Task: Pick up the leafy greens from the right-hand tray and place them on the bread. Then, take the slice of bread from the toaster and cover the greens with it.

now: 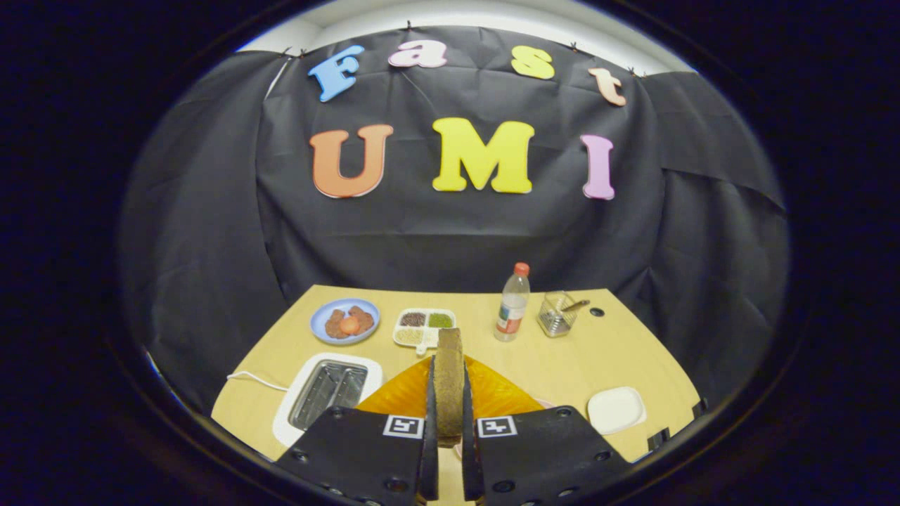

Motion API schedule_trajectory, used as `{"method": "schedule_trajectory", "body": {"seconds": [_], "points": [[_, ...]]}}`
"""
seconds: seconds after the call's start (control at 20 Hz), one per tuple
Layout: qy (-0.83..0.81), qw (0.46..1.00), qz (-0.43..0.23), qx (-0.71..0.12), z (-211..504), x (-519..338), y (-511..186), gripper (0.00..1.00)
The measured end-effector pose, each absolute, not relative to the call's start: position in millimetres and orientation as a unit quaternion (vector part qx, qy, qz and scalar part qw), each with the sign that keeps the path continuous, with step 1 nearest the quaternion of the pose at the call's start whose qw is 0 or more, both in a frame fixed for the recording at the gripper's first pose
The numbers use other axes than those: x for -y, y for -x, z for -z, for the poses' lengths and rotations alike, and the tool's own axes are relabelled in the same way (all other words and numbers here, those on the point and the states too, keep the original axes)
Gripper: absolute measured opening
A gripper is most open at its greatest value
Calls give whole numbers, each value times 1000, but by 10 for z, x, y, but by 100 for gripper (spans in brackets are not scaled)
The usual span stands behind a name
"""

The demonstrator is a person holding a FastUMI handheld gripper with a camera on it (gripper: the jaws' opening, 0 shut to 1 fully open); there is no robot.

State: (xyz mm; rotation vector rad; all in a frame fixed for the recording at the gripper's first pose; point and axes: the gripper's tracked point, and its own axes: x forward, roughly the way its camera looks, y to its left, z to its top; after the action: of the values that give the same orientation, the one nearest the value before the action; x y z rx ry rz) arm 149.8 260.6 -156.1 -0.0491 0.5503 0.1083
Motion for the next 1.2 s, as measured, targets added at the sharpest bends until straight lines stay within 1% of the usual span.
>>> {"method": "schedule_trajectory", "body": {"seconds": [0.25, 0.4, 0.6, 0.75, 0.8, 1.15, 1.2], "points": [[13, 941, -40, -335, 2277, -2264, -1540, 13], [18, 933, -35, -357, 2568, -2084, -1526, 13], [-1, 926, -56, -373, 2830, -2035, -1514, 13], [3, 929, -67, -363, 2923, -1938, -1547, 13], [8, 930, -65, -361, 2964, -1891, -1561, 15], [89, 939, -54, -328, 3138, -1518, -1646, 16], [96, 939, -52, -326, 3186, -1476, -1648, 20]]}}
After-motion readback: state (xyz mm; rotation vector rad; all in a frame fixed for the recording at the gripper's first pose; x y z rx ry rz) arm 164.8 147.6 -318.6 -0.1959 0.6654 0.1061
